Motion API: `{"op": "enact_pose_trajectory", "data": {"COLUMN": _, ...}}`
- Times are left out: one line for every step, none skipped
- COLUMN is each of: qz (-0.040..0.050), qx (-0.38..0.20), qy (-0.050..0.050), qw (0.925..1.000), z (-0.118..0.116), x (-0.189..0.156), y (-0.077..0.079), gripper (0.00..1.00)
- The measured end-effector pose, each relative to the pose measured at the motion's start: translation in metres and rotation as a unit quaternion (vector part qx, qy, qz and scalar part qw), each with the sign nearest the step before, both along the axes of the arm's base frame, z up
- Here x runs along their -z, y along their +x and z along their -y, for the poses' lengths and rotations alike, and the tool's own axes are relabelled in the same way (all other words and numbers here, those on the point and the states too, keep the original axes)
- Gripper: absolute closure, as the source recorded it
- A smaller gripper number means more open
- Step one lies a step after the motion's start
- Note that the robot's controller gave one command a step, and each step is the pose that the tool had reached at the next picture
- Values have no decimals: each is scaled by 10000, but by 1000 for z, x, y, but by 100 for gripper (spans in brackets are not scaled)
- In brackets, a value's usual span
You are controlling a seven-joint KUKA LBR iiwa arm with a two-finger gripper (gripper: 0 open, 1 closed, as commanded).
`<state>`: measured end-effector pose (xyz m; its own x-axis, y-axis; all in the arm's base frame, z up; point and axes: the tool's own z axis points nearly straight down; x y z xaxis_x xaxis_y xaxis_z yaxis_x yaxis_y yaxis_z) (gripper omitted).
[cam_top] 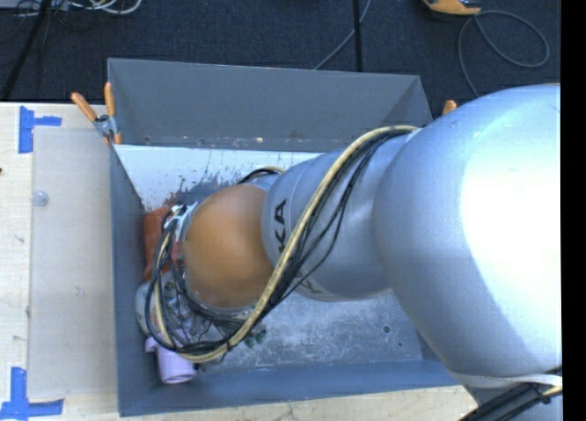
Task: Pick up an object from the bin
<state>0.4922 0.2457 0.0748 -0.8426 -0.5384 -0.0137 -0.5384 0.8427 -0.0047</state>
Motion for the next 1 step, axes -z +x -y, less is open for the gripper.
{"op": "enact_pose_trajectory", "data": {"qz": -10, "qx": 3, "qy": -8, "qw": 10000, "z": 0, "x": -9, "y": -1, "gripper": 100}}
